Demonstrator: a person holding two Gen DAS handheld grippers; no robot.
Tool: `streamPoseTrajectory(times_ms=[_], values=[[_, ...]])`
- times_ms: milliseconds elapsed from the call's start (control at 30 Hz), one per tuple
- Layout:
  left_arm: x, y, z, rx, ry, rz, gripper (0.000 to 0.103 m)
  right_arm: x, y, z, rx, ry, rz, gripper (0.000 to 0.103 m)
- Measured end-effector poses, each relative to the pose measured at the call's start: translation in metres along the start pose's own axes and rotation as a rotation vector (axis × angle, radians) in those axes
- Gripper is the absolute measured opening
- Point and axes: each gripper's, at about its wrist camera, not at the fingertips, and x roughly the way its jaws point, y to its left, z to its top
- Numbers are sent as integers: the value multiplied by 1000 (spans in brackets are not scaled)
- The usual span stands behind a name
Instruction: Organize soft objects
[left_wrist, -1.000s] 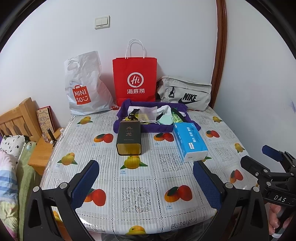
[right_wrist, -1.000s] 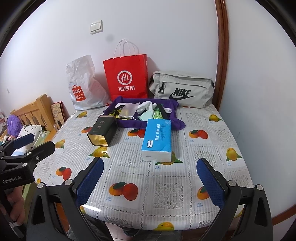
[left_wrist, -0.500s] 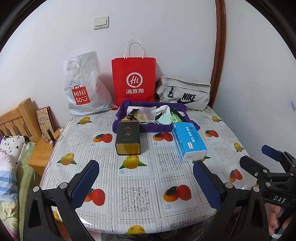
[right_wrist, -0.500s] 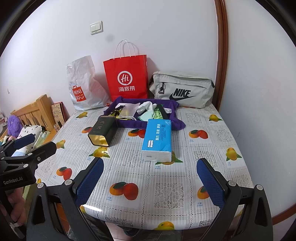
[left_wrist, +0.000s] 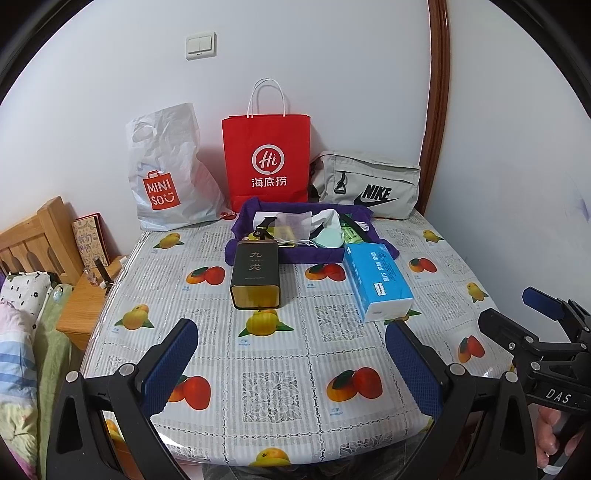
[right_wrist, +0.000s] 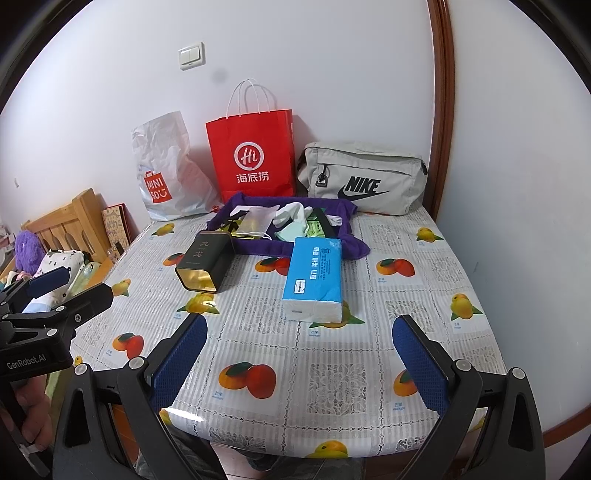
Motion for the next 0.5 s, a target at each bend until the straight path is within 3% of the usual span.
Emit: streamPoseTrajectory(times_ms=[500], values=[[-1,0,0,3,-7,5,102,-2,1,-1,-1,-4,1,100]])
